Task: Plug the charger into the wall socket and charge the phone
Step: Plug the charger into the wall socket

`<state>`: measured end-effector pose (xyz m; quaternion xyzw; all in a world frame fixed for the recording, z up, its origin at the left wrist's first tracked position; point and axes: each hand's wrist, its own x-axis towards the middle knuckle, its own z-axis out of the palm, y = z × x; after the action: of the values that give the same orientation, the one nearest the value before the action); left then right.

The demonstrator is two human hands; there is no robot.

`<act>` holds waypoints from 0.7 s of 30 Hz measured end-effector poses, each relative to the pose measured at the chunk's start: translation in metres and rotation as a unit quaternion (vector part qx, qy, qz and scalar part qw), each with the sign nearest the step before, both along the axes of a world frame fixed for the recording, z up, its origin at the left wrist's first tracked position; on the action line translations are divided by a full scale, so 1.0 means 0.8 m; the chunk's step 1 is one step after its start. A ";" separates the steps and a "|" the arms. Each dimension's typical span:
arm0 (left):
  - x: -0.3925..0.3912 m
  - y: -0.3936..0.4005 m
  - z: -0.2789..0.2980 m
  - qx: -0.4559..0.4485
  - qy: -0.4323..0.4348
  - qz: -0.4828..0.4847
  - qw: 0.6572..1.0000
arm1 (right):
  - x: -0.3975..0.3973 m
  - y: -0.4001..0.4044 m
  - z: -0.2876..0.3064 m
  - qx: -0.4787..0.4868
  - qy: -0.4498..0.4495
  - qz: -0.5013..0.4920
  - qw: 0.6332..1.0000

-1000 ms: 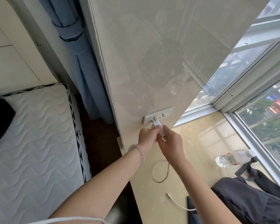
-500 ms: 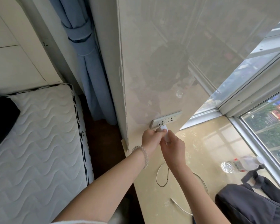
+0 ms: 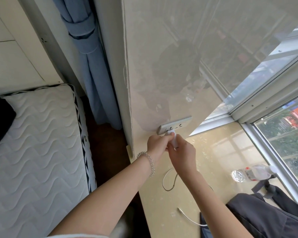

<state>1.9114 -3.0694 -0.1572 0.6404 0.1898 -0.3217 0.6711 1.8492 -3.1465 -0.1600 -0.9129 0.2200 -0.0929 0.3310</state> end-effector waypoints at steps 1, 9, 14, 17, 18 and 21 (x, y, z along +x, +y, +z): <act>-0.001 -0.001 0.001 -0.003 -0.006 0.007 1.000 | 0.000 -0.002 0.000 0.002 -0.006 0.006 1.000; 0.003 -0.004 0.005 -0.002 0.010 0.027 1.000 | 0.007 0.002 0.003 0.015 -0.020 -0.011 1.000; -0.003 -0.006 0.015 -0.008 0.023 0.030 0.999 | 0.003 0.006 0.003 0.015 -0.016 -0.014 1.000; -0.007 -0.001 0.026 -0.034 0.043 -0.002 0.998 | 0.002 0.006 0.006 0.025 -0.013 -0.010 1.000; -0.009 0.002 0.029 -0.042 0.047 -0.019 0.998 | 0.002 0.006 0.007 0.024 -0.009 -0.007 1.000; -0.021 0.008 0.032 -0.049 0.040 -0.062 0.996 | -0.003 0.004 0.010 0.042 0.009 -0.016 0.999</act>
<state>1.8948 -3.0632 -0.1319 0.6036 0.1602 -0.3974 0.6724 1.8472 -3.1431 -0.1520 -0.8953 0.2417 -0.0803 0.3656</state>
